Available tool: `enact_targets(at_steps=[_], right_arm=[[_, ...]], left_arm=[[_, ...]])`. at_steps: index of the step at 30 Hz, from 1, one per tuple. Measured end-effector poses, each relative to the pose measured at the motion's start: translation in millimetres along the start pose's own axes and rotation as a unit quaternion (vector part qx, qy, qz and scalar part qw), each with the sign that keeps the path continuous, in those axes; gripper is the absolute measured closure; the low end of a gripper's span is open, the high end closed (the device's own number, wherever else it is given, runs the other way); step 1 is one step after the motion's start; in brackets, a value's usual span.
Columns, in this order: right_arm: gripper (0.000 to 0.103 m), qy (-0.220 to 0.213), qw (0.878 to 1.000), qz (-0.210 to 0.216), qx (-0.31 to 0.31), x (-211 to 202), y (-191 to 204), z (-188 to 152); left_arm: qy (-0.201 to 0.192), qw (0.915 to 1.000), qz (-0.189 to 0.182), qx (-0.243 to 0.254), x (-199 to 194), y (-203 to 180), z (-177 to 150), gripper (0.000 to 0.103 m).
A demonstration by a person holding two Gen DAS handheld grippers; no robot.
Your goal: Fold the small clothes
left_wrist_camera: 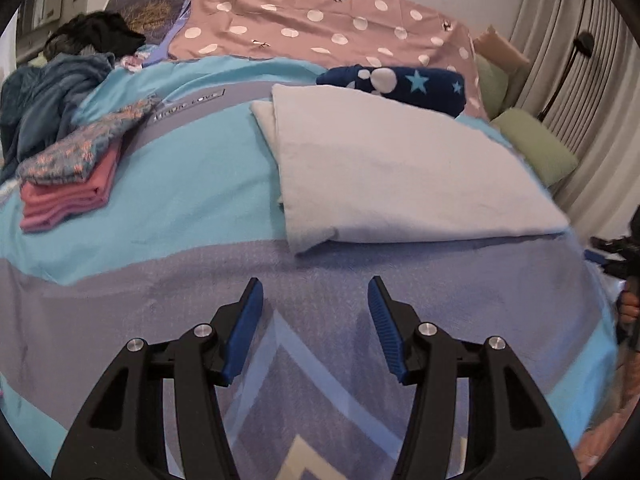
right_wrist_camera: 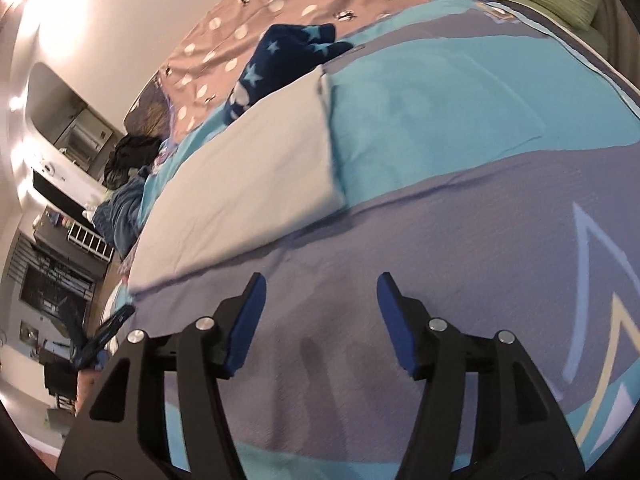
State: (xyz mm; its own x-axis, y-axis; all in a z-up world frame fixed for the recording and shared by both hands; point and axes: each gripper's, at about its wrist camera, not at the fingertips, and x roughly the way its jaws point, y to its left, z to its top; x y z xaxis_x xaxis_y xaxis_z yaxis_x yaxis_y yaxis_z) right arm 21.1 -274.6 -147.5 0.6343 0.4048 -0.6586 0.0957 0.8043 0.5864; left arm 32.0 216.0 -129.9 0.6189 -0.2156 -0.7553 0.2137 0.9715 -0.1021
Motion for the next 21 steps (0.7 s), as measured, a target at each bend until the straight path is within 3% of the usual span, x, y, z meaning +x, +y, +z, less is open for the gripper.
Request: enact_targets(at_steps=[4, 5, 7, 8, 9, 11, 13, 17, 18, 21], right_arm=[[0.044, 0.0, 1.0, 0.005, 0.017, -2, -1, -8], [0.044, -0.002, 1.0, 0.005, 0.023, -5, -3, -10], [0.043, -0.004, 1.0, 0.004, 0.03, -8, -6, -12], [0.043, -0.006, 1.0, 0.002, 0.03, -9, -7, -13], [0.042, -0.007, 1.0, -0.002, 0.03, -10, -9, -15], [0.042, -0.005, 0.999, -0.005, 0.036, -9, -13, -15], [0.041, 0.0, 0.999, 0.0, 0.048, -4, -16, -13], [0.041, 0.006, 0.998, 0.029, 0.055, 7, -8, -5], [0.041, 0.007, 0.998, 0.035, 0.053, 10, -4, -4], [0.041, 0.011, 0.998, 0.039, 0.05, 17, 1, -2]], left_arm=[[0.013, 0.9955, 0.076, 0.055, 20, -5, 12, 0.048], [0.007, 0.9927, 0.1, 0.068, 22, -5, 18, 0.053], [0.008, 0.9784, 0.193, 0.073, 26, 7, 29, 0.079], [0.006, 0.9744, 0.218, 0.054, 24, 17, 33, 0.087], [-0.003, 0.9745, 0.224, 0.006, 16, 35, 35, 0.087], [-0.017, 0.9803, 0.184, -0.07, 1, 60, 31, 0.088], [-0.026, 0.9838, 0.139, -0.11, -11, 74, 22, 0.086], [-0.024, 0.9911, 0.037, -0.125, -20, 58, 8, 0.07], [-0.028, 0.9908, -0.006, -0.132, -22, 51, 6, 0.061], [-0.033, 0.9836, -0.093, -0.151, -19, 35, 2, 0.059]])
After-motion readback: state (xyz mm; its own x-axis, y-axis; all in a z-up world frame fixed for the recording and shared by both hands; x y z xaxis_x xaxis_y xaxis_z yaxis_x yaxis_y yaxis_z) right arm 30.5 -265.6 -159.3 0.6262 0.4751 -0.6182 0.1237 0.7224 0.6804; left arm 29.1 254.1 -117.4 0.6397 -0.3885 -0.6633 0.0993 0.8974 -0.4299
